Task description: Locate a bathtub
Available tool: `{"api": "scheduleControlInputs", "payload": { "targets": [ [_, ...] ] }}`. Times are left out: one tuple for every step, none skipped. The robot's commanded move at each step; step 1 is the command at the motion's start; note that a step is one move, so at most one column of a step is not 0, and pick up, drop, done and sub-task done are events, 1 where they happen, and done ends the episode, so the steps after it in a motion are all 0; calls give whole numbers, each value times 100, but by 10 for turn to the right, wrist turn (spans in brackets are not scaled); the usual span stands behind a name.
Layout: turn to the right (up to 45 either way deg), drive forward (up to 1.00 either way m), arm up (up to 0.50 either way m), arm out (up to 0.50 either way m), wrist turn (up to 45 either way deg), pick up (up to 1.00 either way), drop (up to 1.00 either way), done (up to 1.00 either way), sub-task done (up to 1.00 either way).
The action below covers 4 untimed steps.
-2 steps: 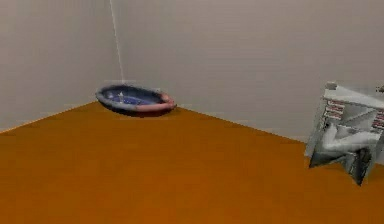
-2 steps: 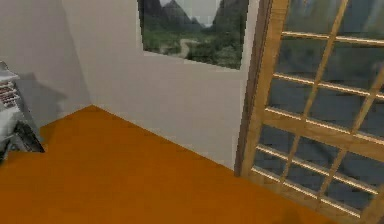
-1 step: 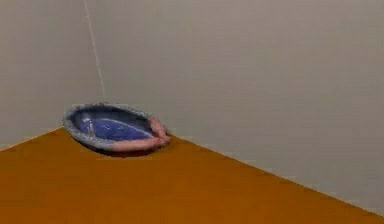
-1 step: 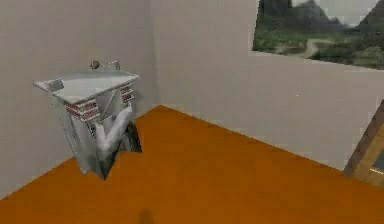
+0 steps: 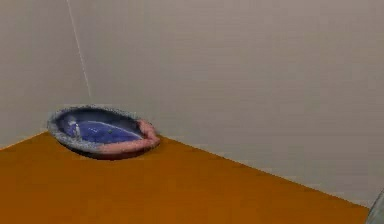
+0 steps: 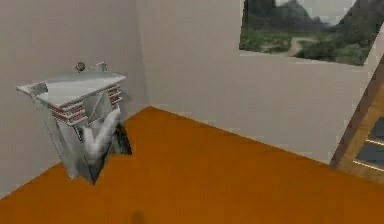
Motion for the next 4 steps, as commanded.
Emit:
{"api": "scheduleControlInputs", "payload": {
  "targets": [
    [0,100,0,0,0,0,0,0,0],
    [90,0,0,0,0,0,0,0,0],
    [0,5,0,0,0,0,0,0,0],
    [-450,0,0,0,0,0,0,0,0]
  ]
}}
